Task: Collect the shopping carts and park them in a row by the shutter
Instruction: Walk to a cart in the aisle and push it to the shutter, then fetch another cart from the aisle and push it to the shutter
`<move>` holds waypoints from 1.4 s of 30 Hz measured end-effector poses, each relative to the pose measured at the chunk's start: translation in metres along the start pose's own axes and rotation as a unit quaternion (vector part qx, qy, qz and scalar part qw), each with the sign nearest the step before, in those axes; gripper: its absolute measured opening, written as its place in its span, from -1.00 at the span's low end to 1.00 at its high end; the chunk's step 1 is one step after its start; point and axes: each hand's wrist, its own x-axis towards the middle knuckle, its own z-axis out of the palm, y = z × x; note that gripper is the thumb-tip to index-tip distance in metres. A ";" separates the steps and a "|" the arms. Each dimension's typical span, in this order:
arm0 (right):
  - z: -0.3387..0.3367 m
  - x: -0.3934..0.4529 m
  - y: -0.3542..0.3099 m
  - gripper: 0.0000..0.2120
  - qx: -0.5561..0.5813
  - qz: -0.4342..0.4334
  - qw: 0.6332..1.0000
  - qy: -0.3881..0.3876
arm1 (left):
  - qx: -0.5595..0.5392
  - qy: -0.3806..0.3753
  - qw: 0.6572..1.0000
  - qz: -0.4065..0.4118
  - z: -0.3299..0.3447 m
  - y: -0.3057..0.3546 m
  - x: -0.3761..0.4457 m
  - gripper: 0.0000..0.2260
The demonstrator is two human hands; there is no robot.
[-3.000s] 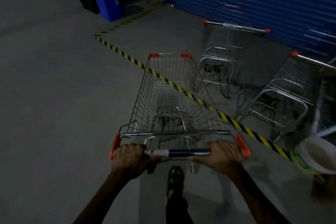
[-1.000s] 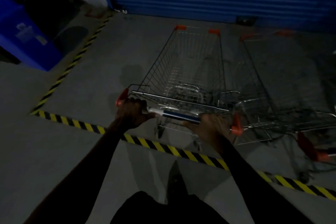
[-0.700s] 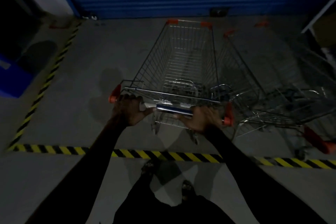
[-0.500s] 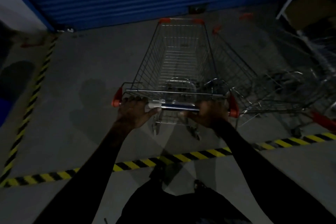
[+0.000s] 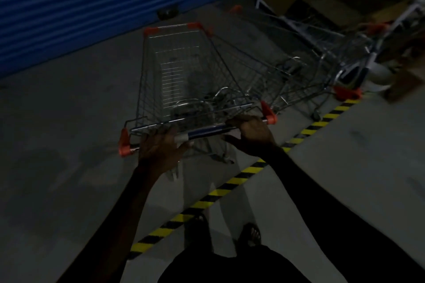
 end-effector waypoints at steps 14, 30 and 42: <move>-0.040 -0.279 0.063 -0.47 0.092 0.387 0.908 0.128 | -0.054 -0.064 0.949 0.304 0.002 0.279 -0.037 -0.52; -0.050 -0.694 0.080 -0.40 0.073 0.758 0.590 0.267 | -0.113 -0.116 0.740 0.653 0.043 0.635 -0.257 -0.46; -0.022 -0.828 0.029 -0.37 0.081 0.894 0.335 0.285 | -0.130 -0.201 0.510 0.826 0.078 0.802 -0.394 -0.36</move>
